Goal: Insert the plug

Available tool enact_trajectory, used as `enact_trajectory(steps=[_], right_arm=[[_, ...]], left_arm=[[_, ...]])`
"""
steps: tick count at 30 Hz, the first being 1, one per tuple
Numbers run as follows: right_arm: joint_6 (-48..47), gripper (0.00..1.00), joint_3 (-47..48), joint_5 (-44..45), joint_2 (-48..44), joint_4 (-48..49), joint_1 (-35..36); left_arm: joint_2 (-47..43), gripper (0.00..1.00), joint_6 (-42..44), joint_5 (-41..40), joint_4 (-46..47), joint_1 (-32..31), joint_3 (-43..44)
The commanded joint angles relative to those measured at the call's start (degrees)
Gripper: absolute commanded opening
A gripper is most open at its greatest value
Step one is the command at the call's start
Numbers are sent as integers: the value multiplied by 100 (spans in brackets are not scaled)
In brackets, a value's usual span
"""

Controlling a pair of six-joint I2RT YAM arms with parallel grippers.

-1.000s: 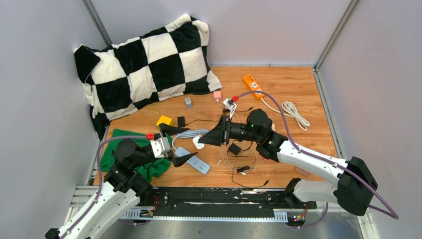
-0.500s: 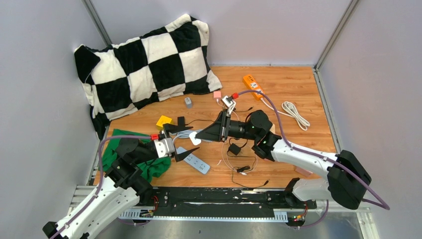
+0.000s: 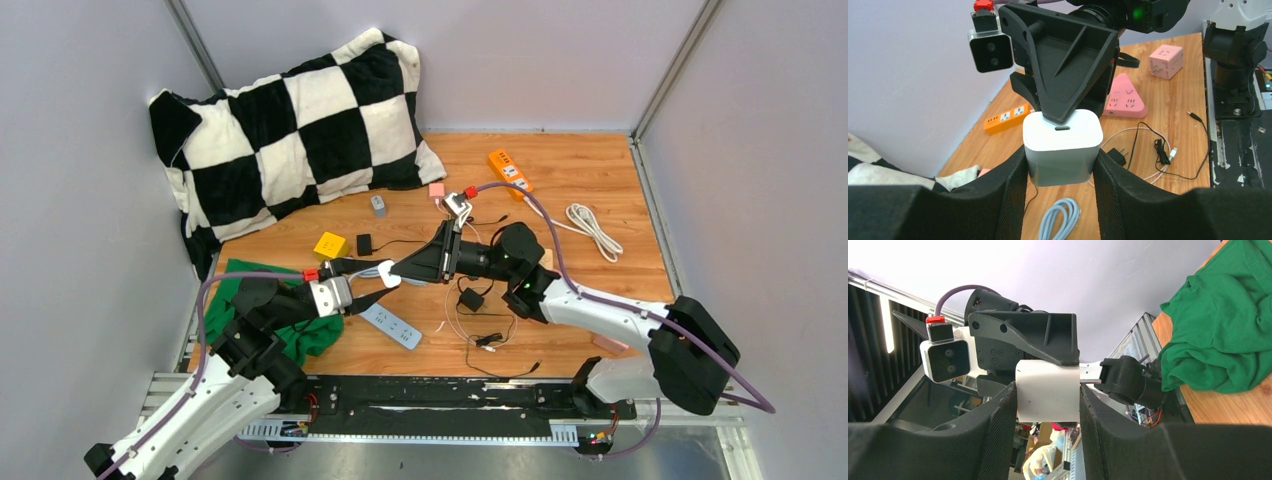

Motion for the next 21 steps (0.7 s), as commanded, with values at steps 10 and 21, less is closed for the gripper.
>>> enact_trajectory(steps=[10,21], right_arm=[[-2626,65,1047,1039,-1068,-4361,-74],[-3779,61,2629,2308,-369,-6039,682]], left_arm=[[210,20,37,-687,-844,-10,432],[529,20,250,-754,-1406,-10,596]])
